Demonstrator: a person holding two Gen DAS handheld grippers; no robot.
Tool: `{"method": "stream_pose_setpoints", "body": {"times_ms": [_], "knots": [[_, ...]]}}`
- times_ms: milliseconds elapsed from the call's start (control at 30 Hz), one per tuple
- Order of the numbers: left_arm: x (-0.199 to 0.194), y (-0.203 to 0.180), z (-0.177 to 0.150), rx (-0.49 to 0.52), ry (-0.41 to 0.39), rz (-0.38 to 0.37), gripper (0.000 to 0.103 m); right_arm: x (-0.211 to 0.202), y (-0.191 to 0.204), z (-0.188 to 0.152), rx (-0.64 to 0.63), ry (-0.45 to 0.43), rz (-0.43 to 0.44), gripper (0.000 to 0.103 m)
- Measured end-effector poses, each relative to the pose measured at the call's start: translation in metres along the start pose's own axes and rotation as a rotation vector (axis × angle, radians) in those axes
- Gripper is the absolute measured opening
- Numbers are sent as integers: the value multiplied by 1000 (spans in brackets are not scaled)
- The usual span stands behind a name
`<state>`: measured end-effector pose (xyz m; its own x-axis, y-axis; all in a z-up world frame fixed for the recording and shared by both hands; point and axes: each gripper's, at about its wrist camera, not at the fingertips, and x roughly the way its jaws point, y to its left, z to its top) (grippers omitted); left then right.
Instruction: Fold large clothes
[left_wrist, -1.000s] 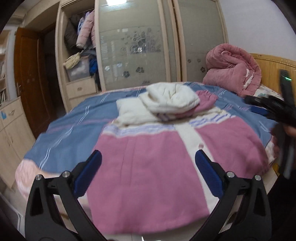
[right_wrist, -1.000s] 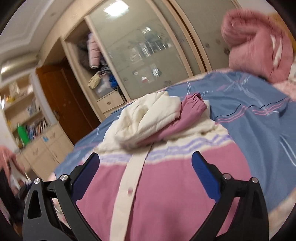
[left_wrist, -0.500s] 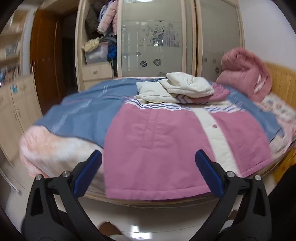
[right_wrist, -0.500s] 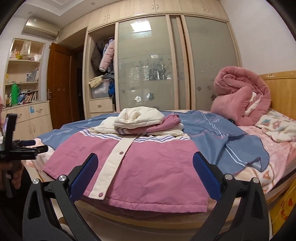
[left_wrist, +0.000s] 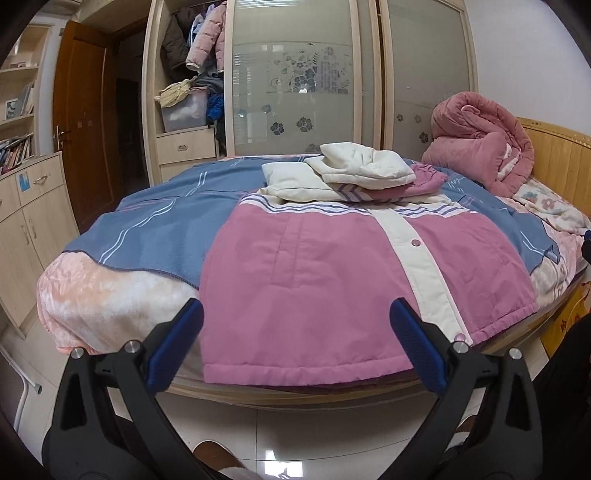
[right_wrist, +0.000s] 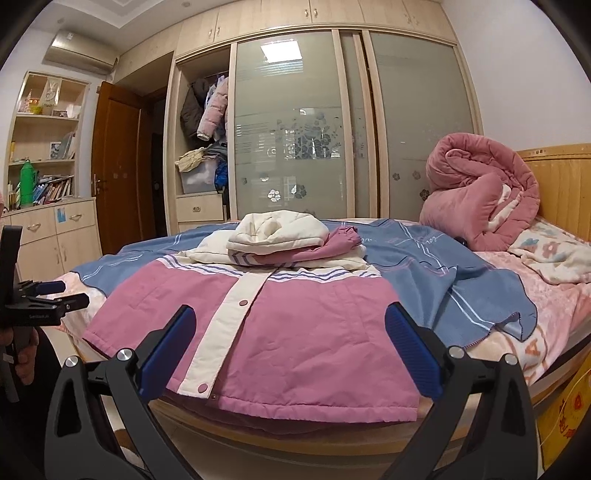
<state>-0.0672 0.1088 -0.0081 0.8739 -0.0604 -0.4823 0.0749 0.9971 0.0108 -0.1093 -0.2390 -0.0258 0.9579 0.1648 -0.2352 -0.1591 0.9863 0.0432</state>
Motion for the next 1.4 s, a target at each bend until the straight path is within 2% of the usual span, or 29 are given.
{"method": "stream_pose_setpoints", "body": {"times_ms": [100,333,633,800,967,1100,1167,1300,1400], "knots": [[6,-5,-1,11,29,-5,101,-2,1,0,1,-1,2,102],[7,-15,-3,54,25,-2,101,-1,4,-1,-17,4,11,102],[11,-14,-3,41,39,-15,101,-1,3,1,-10,10,18,102],[8,-14,-3,41,27,-29,101,2,-23,16,73,23,63,102],[11,-17,-3,36,38,-68,101,40,-60,41,81,157,105,102],[14,-20,-1,27,55,-112,101,95,-93,51,118,326,264,102],[14,-22,-1,29,56,-122,101,126,-112,47,154,408,342,102],[15,-25,-1,40,52,-119,101,164,-148,27,232,462,421,102],[20,-27,-2,46,66,-112,101,181,-175,5,305,486,418,101]]}}
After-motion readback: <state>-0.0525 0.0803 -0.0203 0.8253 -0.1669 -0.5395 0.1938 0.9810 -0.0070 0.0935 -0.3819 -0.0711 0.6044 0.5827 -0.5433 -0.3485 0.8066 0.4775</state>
